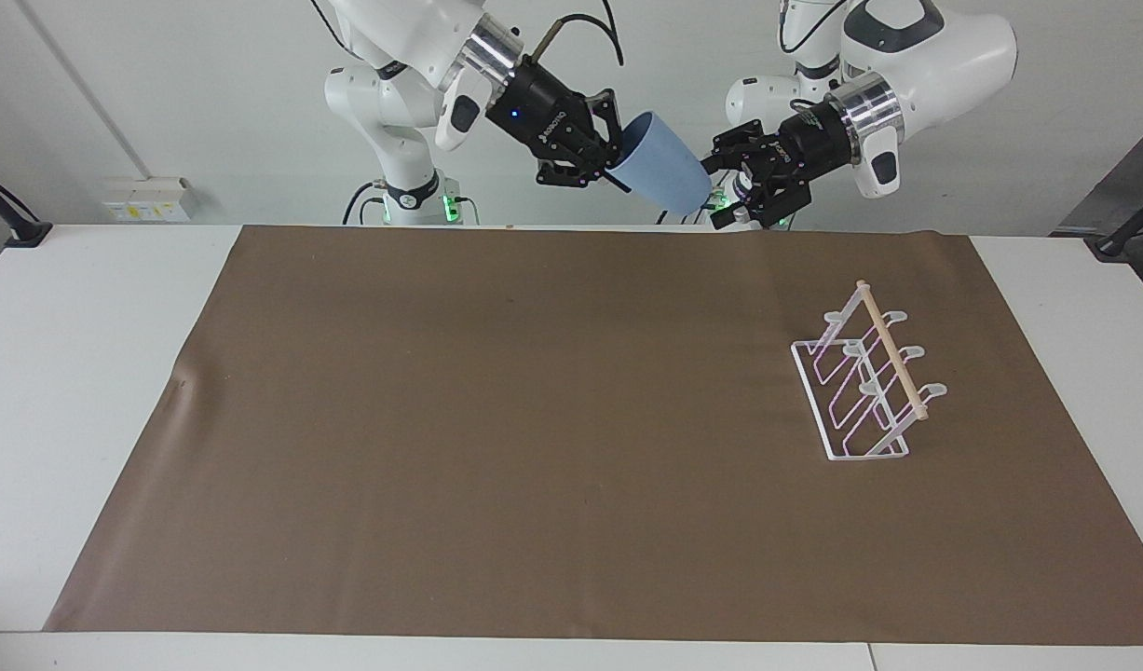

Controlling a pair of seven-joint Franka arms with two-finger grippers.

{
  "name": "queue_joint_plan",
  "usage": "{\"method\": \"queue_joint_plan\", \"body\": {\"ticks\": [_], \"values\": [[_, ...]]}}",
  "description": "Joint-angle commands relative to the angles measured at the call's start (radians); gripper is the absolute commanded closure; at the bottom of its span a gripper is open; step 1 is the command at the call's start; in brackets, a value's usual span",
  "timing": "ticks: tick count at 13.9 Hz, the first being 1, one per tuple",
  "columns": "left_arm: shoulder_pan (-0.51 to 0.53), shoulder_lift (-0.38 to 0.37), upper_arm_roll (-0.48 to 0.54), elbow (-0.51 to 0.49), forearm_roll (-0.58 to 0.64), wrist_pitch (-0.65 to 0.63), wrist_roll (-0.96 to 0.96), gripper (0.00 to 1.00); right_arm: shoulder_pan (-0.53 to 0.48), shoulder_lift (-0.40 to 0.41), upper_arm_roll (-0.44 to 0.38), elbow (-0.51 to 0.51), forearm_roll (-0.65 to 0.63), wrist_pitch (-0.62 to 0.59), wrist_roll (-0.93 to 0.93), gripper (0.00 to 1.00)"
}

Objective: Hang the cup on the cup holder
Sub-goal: 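Carry the cup toward the left gripper while the left gripper approaches, then close the left gripper on the cup base held by the right gripper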

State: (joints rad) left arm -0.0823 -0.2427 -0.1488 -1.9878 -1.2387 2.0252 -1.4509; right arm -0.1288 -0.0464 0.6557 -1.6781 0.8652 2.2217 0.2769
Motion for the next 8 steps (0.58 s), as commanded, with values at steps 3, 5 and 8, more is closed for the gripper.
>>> {"method": "queue_joint_plan", "body": {"ticks": [3, 5, 8], "values": [[0.010, -0.007, 0.000, 0.010, -0.019, 0.004, 0.020, 0.00, -0.015, -0.026, 0.012, -0.026, 0.032, 0.022, 0.015, 1.00], [0.010, -0.018, 0.005, 0.012, -0.016, -0.009, 0.020, 0.00, -0.015, -0.026, 0.012, -0.026, 0.032, 0.021, 0.015, 1.00], [0.009, -0.024, 0.008, 0.023, -0.005, -0.043, 0.018, 0.00, -0.015, -0.026, 0.012, -0.028, 0.032, 0.018, 0.015, 1.00]]}}
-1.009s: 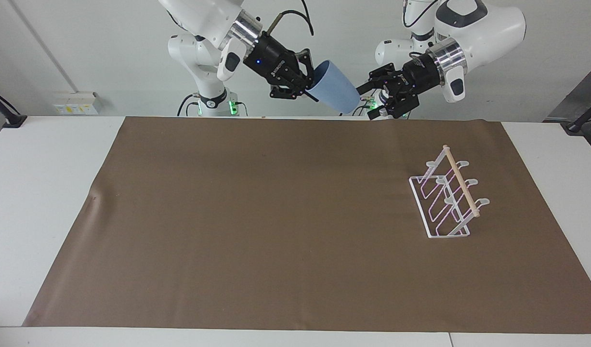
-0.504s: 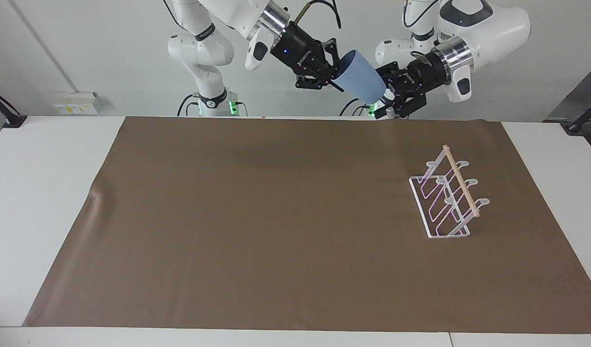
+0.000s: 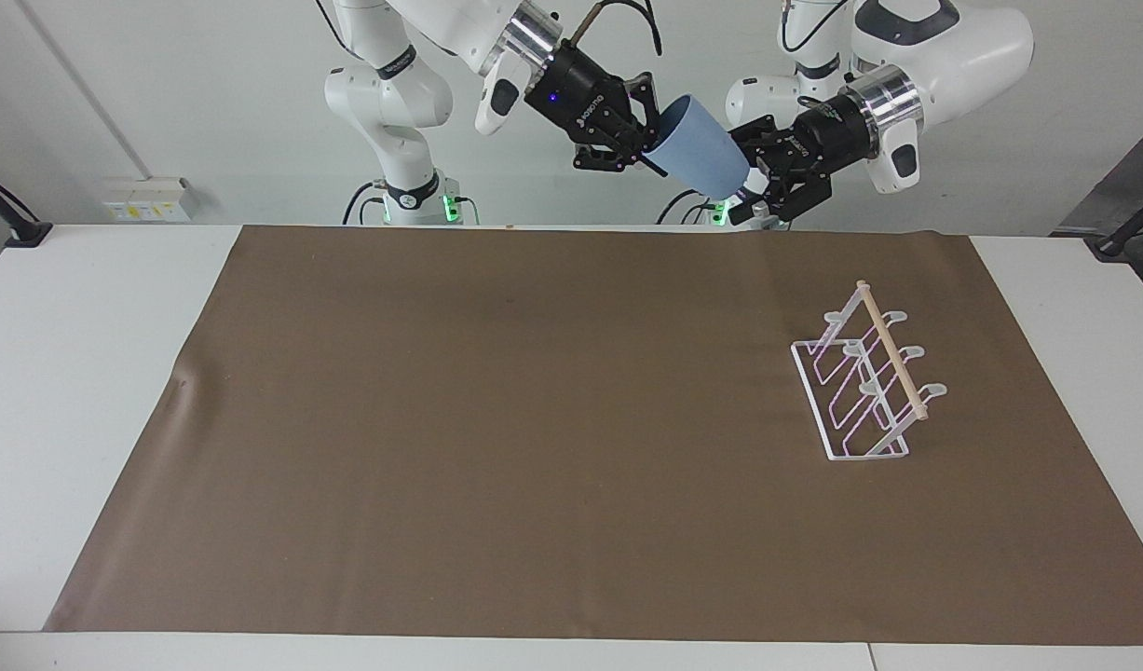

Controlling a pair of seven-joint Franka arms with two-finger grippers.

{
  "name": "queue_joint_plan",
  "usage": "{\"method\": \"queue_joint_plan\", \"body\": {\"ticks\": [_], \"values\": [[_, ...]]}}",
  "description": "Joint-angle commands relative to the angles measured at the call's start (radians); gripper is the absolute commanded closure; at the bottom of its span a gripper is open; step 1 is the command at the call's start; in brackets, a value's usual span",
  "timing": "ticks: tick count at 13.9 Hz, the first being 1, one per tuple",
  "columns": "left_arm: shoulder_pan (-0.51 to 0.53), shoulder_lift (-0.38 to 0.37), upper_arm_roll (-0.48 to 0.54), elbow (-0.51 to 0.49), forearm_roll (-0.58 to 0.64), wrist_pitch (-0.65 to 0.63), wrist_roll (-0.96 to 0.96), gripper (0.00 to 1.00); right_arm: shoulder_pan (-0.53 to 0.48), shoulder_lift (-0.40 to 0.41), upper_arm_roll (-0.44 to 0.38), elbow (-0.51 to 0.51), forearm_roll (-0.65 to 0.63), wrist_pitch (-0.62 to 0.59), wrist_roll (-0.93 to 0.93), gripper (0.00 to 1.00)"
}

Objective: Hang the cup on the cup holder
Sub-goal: 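Close the left gripper on the cup base held by the right gripper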

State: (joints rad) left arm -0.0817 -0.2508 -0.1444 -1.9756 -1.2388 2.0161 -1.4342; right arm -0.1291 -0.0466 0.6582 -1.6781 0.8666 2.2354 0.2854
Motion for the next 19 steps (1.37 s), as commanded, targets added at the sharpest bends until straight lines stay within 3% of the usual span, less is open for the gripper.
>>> {"method": "queue_joint_plan", "body": {"ticks": [1, 17, 18, 19], "values": [[0.008, -0.025, 0.002, 0.011, -0.004, -0.060, 0.005, 0.00, -0.017, -0.026, 0.009, -0.028, 0.031, 0.004, 0.006, 1.00], [-0.001, -0.035, -0.007, 0.014, 0.085, -0.060, 0.012, 0.01, -0.017, -0.027, 0.009, -0.035, 0.031, 0.003, 0.006, 1.00], [-0.003, -0.036, -0.007, 0.014, 0.085, -0.063, 0.014, 0.16, -0.017, -0.027, 0.009, -0.035, 0.031, 0.003, 0.011, 1.00], [-0.003, -0.036, -0.007, 0.014, 0.085, -0.065, 0.015, 0.54, -0.017, -0.027, 0.009, -0.035, 0.031, 0.003, 0.014, 1.00]]}}
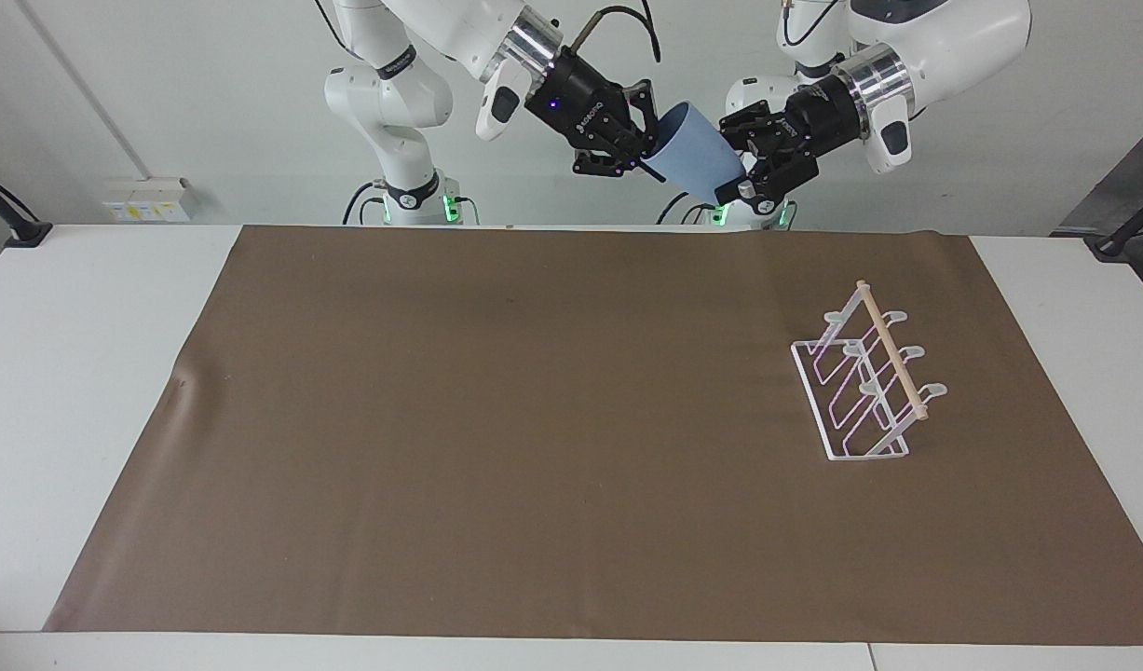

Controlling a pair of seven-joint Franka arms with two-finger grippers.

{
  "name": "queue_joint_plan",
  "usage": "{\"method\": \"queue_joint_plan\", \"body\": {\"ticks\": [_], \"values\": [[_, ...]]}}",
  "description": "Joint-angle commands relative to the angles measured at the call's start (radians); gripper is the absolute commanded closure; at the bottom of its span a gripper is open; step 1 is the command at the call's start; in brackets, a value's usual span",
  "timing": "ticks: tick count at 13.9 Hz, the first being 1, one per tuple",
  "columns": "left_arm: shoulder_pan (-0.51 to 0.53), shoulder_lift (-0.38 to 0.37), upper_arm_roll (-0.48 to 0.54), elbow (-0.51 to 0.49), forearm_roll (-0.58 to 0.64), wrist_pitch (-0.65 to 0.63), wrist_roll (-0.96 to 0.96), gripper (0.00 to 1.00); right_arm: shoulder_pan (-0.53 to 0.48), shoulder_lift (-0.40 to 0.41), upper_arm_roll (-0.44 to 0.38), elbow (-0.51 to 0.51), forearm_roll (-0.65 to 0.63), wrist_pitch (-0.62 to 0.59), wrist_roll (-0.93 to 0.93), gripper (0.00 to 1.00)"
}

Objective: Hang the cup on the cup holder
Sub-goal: 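Close the left gripper on the cup base held by the right gripper, then release the cup from the right gripper and pull it back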

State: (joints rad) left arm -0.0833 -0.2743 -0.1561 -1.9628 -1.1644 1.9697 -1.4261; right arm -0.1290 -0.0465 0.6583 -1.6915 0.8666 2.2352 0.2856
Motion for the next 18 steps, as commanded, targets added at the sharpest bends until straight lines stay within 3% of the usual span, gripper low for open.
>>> {"method": "queue_joint_plan", "body": {"ticks": [1, 2, 8, 9, 12, 14, 18], "values": [[-0.001, -0.013, 0.006, 0.004, 0.014, -0.020, 0.009, 0.90, -0.017, -0.027, 0.009, -0.022, 0.029, 0.003, 0.015, 1.00], [-0.003, -0.014, 0.006, 0.004, 0.023, -0.022, 0.019, 1.00, -0.017, -0.027, 0.009, -0.022, 0.031, 0.003, 0.020, 1.00], [0.008, -0.017, 0.006, 0.001, 0.041, -0.029, 0.038, 1.00, -0.017, -0.027, 0.009, -0.022, 0.029, 0.003, 0.043, 1.00], [0.010, -0.017, 0.007, 0.001, 0.045, -0.031, 0.039, 1.00, -0.017, -0.027, 0.009, -0.022, 0.029, 0.003, 0.059, 0.91], [0.011, -0.017, 0.009, 0.001, 0.045, -0.032, 0.038, 1.00, -0.020, -0.026, 0.006, -0.020, 0.029, 0.004, 0.151, 0.27], [0.011, -0.017, 0.010, -0.004, 0.055, -0.029, 0.038, 1.00, -0.020, -0.026, 0.006, -0.020, 0.028, 0.007, 0.175, 0.03], [0.013, -0.017, 0.010, -0.005, 0.216, -0.025, 0.052, 1.00, -0.027, -0.024, 0.003, -0.022, 0.028, 0.007, 0.175, 0.00]]}}
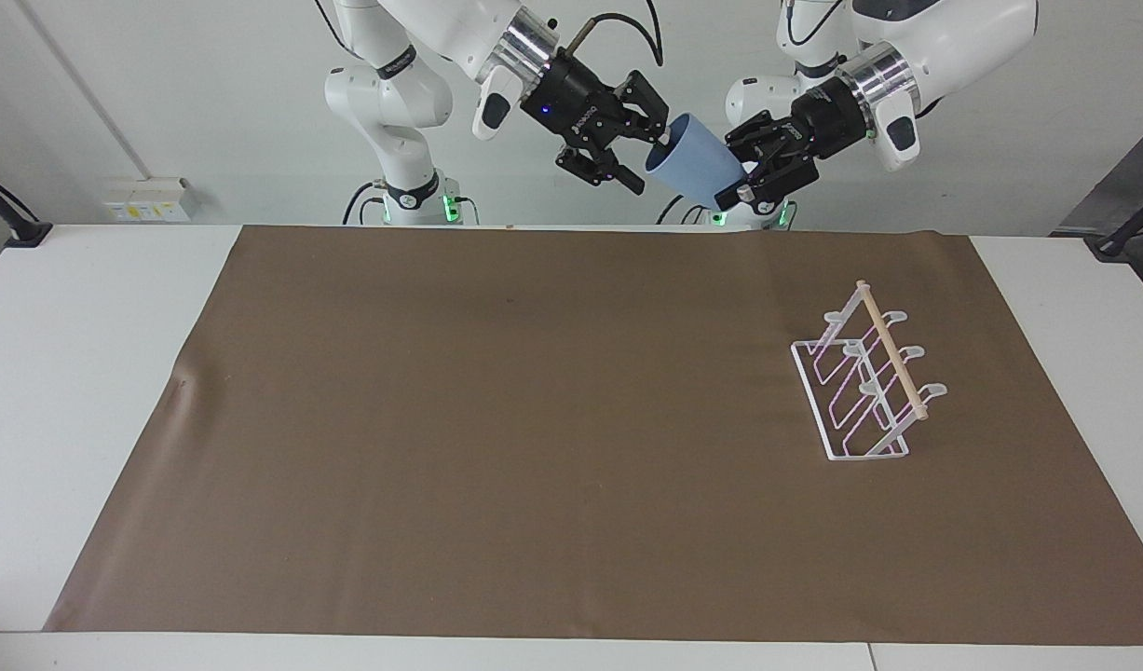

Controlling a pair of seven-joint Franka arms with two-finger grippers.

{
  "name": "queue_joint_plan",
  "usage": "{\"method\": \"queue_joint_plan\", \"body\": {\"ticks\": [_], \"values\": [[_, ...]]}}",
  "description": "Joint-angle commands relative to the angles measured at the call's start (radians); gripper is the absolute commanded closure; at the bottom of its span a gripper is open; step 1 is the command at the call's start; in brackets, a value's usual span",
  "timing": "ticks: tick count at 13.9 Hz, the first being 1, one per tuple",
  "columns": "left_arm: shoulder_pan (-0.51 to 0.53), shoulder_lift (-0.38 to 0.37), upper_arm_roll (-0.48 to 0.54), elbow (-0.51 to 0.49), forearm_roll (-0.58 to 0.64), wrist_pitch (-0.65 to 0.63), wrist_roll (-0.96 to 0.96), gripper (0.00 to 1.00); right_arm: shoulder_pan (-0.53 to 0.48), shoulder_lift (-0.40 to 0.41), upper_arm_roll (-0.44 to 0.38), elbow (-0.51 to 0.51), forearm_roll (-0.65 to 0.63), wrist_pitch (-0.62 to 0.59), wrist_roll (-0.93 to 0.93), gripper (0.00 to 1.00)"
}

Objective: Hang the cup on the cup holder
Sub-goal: 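Release the cup from the right gripper and pull it back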

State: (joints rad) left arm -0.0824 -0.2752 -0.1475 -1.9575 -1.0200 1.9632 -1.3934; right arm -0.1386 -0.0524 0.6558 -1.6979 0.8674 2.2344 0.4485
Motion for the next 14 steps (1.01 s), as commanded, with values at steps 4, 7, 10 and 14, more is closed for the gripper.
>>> {"method": "queue_joint_plan", "body": {"ticks": [4, 7, 10, 14], "values": [[0.030, -0.016, 0.006, -0.015, 0.277, -0.027, 0.077, 1.00, -0.019, -0.018, 0.002, -0.014, 0.022, 0.010, 0.000, 0.00], [0.041, -0.012, 0.005, -0.011, 0.403, -0.017, 0.118, 1.00, -0.021, -0.015, -0.004, -0.014, 0.013, 0.010, -0.008, 0.00], [0.029, -0.009, -0.001, -0.007, 0.654, -0.012, 0.122, 1.00, -0.027, -0.014, -0.013, -0.016, -0.007, 0.008, -0.062, 0.00], [0.023, -0.010, -0.012, -0.007, 0.927, -0.013, 0.123, 1.00, -0.027, -0.015, -0.045, -0.031, -0.213, -0.021, -0.065, 0.00]]}}
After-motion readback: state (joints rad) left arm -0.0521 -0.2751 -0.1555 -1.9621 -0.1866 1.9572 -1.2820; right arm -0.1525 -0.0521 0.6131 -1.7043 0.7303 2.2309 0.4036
